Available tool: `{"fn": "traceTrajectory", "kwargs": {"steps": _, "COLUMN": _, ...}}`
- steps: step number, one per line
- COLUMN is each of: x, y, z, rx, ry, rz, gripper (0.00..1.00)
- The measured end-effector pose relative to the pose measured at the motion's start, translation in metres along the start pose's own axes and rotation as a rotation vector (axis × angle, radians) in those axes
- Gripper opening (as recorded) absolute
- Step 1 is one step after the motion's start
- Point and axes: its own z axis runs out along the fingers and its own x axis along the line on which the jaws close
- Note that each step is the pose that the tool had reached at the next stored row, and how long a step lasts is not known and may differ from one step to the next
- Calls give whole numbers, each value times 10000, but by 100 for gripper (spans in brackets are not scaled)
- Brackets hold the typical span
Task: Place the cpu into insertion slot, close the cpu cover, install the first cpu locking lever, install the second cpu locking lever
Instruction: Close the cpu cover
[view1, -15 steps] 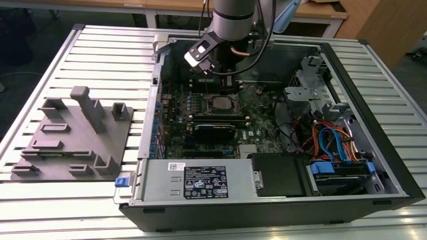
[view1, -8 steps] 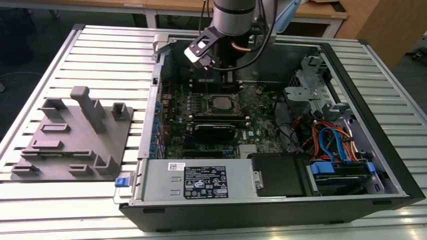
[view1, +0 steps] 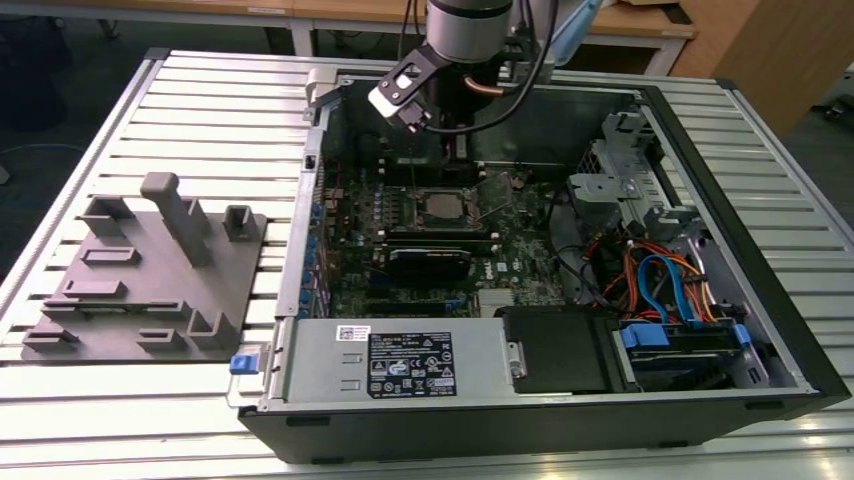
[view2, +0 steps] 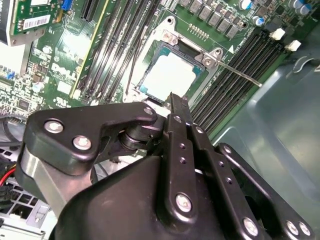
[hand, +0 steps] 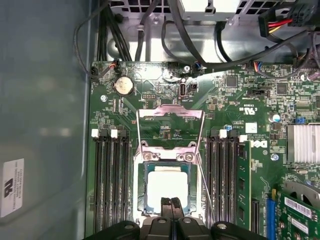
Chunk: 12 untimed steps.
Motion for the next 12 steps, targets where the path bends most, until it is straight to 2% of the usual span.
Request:
{"fn": "traceTrajectory", "kwargs": {"steps": 7, "x": 1, "y": 2, "z": -60, "rx": 1, "ry": 0, "rz": 0, "gripper": 10}}
{"fn": "traceTrajectory", "kwargs": {"steps": 12, "x": 1, "y": 3, "z": -69, "rx": -1, "ry": 3, "rz": 0, "gripper": 10}}
